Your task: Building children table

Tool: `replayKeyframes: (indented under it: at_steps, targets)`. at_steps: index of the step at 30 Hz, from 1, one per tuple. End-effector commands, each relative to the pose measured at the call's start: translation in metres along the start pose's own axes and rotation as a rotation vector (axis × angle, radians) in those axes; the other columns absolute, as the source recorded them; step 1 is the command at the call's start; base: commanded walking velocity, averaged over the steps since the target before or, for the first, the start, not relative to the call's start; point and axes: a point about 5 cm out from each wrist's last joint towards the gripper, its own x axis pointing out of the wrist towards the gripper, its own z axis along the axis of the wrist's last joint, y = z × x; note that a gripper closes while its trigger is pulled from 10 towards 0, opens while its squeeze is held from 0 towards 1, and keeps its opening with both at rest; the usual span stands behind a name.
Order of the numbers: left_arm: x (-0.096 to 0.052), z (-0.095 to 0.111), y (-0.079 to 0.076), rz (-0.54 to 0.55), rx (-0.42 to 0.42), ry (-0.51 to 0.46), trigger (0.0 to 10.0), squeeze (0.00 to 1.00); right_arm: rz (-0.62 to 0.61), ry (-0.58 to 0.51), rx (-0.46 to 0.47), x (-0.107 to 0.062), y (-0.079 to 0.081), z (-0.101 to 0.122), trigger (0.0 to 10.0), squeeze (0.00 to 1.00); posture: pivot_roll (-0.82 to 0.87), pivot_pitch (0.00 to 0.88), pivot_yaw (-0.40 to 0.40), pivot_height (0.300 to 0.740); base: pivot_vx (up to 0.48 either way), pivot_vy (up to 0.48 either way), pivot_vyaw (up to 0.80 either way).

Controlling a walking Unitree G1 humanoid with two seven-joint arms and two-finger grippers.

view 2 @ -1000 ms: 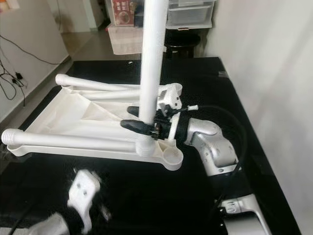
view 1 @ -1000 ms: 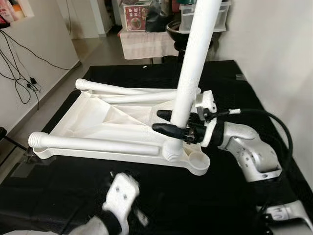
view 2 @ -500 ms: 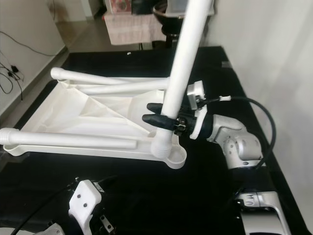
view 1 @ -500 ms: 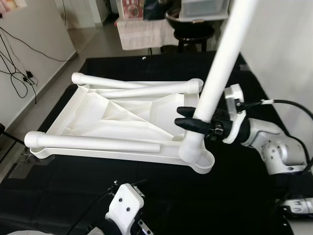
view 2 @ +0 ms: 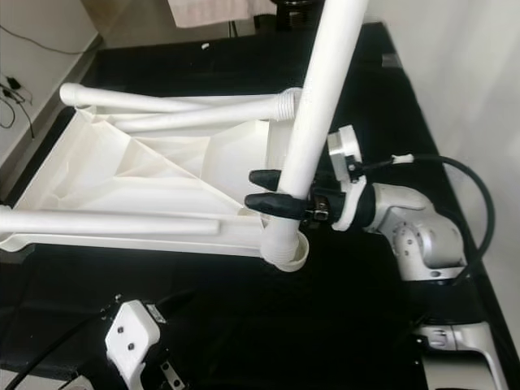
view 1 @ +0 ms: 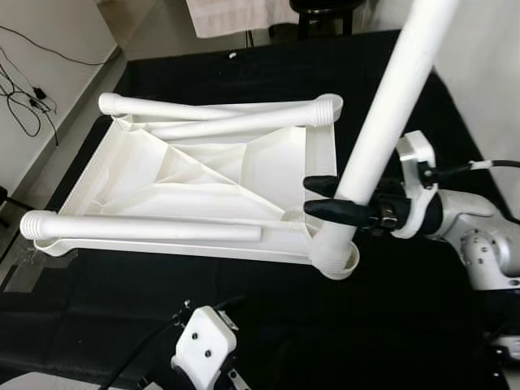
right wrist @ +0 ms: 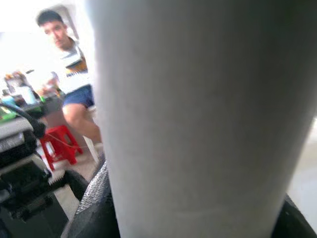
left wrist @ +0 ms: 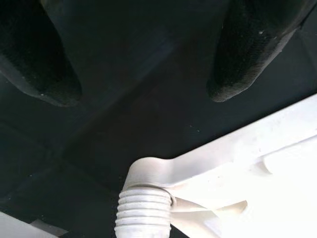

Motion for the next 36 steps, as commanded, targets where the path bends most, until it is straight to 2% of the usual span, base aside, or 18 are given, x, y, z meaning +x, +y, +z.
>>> replayKeyframes:
  at_steps: [1,2,4,6,7,13,23,31,36]
  targets:
    - [-0.004,-0.004,0.000,-0.005,-0.004,0.037,10.0,0.00,0.034,0.041,0.040,0.001,0.005,-0.010,10.0,0.00,0.00,0.308,0.116,0.740,0.000,0.000,0.00]
    - [-0.003,-0.004,0.001,-0.004,-0.004,0.037,10.0,0.00,0.055,0.082,0.026,-0.001,0.008,-0.010,10.0,0.00,0.00,0.313,0.117,0.740,0.000,0.000,0.00]
    - [-0.003,-0.004,0.001,-0.004,-0.004,0.037,10.0,0.00,0.055,0.082,0.026,-0.001,0.008,-0.010,10.0,0.00,0.00,0.313,0.117,0.740,0.000,0.000,0.00]
    - [-0.002,-0.003,0.002,-0.003,0.001,0.037,10.0,0.00,0.076,0.226,-0.037,0.005,0.015,-0.017,10.0,0.00,0.00,0.311,0.115,0.740,0.000,0.000,0.00]
    - [-0.002,-0.003,0.002,-0.003,0.002,0.038,10.0,0.00,0.067,0.243,-0.051,0.007,0.014,-0.019,10.0,0.00,0.00,0.310,0.113,0.740,0.000,0.000,0.00]
    - [-0.002,-0.003,0.003,0.000,0.006,0.038,10.0,0.00,0.029,0.271,-0.050,0.015,0.011,-0.021,10.0,0.00,0.00,0.309,0.105,0.740,0.000,0.000,0.00]
    - [-0.001,-0.002,0.003,0.003,0.005,0.033,10.0,0.00,0.048,0.350,-0.051,0.014,0.015,-0.023,10.0,0.00,-0.01,0.312,0.094,0.740,0.000,0.000,0.00]
    - [-0.001,-0.001,0.002,0.002,0.002,0.029,10.0,0.00,0.172,0.333,-0.045,0.011,0.035,-0.030,10.0,0.00,-0.02,0.318,0.091,0.740,0.000,0.000,0.00]
    - [-0.001,-0.001,0.002,0.002,0.002,0.029,10.0,0.00,0.153,0.310,-0.066,0.012,0.036,-0.031,10.0,0.00,-0.02,0.317,0.092,0.740,0.000,0.000,0.00]
